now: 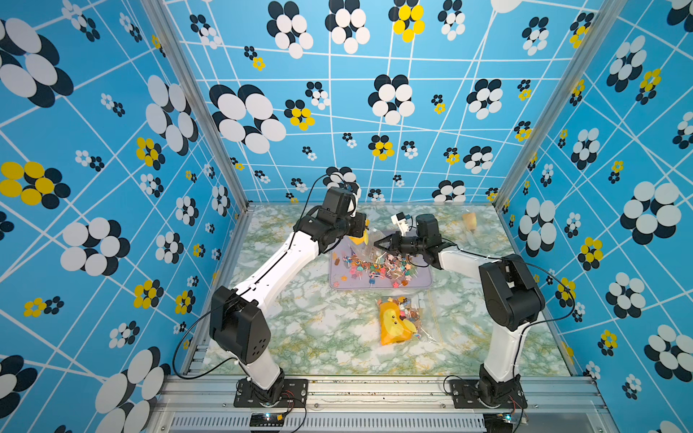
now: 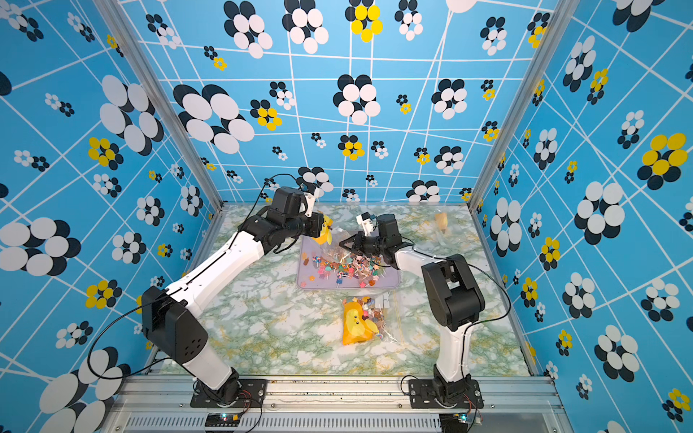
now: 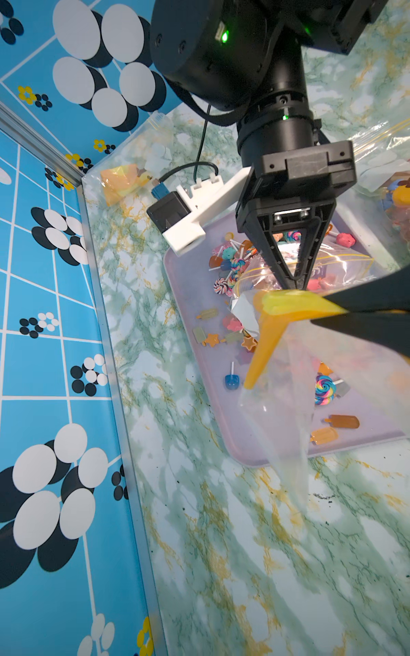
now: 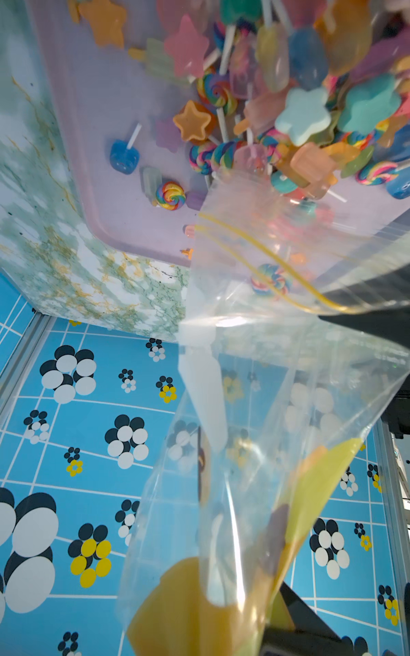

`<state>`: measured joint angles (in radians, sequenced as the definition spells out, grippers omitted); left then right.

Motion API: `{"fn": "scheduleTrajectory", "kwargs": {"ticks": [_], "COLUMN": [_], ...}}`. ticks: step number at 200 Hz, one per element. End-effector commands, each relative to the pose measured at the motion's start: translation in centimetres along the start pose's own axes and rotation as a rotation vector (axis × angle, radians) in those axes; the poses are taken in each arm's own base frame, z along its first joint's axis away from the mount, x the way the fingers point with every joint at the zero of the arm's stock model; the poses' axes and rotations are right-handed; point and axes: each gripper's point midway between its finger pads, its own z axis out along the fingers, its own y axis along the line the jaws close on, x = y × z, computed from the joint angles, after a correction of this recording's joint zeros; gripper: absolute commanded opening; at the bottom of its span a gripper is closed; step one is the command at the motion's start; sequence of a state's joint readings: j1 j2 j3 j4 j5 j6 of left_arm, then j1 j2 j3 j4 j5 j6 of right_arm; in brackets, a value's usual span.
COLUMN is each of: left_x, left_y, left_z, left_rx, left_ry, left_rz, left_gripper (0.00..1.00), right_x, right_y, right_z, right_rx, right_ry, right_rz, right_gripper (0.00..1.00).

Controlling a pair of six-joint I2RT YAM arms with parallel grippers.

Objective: Pour candies out of the ziploc bag
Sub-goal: 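Pour the candies out of the ziploc bag onto the tray.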

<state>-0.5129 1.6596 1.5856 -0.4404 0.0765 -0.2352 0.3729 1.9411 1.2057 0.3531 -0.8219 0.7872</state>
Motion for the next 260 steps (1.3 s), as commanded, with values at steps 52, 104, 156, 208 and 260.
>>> {"fn": "scheduleTrajectory", "kwargs": {"ticks": [52,104,156,208,260], "left_x": [-4.2,-3.8,-0.7,1.7,3.3], "left_y": [-0.3,0.8,1.7,4.2,6.7], "left_z": [-3.8,-4.8,-3.2,-3.5,-3.5], "left_rx": [0.017,-0.029,-0.043,-0.140,-0.111], "left_ry": [-0.155,-0.146,-0.061,-0.033,-0.043], "left_rz": [-0.004,-0.003,-0.018,-0.023,-0.185], "left_gripper": [0.00,0.40,0.68,0.75,0.77], "right_x": [0.6,0.6,0.5,0.6,0.2], "right_y": [0.7,1.8,2.3,2.9,5.0], "right_z": [1.1,1.5,1.6,1.8,1.8], "right_rx": [-0.038,-0.069,-0.093,-0.105,-0.140], "right_ry": [0.009,0.007,0.002,0.006,0.003], "right_rz": [0.037,0.032,0.045,0.041,0.023], "right_gripper": [0.00,0.00,0.00,0.00,0.00]}}
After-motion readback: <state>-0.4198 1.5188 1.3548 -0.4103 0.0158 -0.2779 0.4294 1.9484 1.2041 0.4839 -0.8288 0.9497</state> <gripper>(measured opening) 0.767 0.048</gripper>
